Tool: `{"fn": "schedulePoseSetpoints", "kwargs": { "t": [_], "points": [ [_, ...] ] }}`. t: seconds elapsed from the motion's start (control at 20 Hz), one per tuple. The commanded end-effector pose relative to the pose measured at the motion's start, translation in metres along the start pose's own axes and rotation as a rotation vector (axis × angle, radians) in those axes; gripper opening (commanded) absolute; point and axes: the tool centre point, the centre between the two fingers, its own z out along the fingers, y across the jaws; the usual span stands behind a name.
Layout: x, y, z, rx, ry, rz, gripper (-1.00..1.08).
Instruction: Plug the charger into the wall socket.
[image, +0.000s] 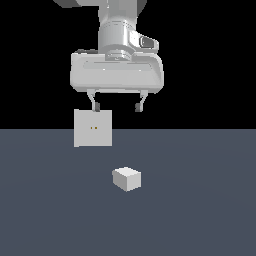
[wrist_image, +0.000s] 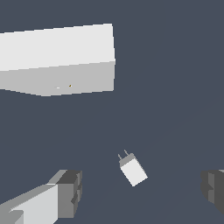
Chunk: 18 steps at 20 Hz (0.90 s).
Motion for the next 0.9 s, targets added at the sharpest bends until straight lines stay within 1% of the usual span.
{"fn": "schedulePoseSetpoints", "kwargs": {
  "t": [0.0,0.4,0.6,0.85],
  "points": [
    [0.000,0.000,0.000,0.000,0.000,0.000,1.00],
    [-0.004,0.000,0.004,0.004,0.018,-0.034,1.00],
    [-0.010,0.000,0.009,0.008,0.041,-0.077,1.00],
    [-0.019,0.001,0.019,0.016,0.081,-0.151,1.00]
  ]
}}
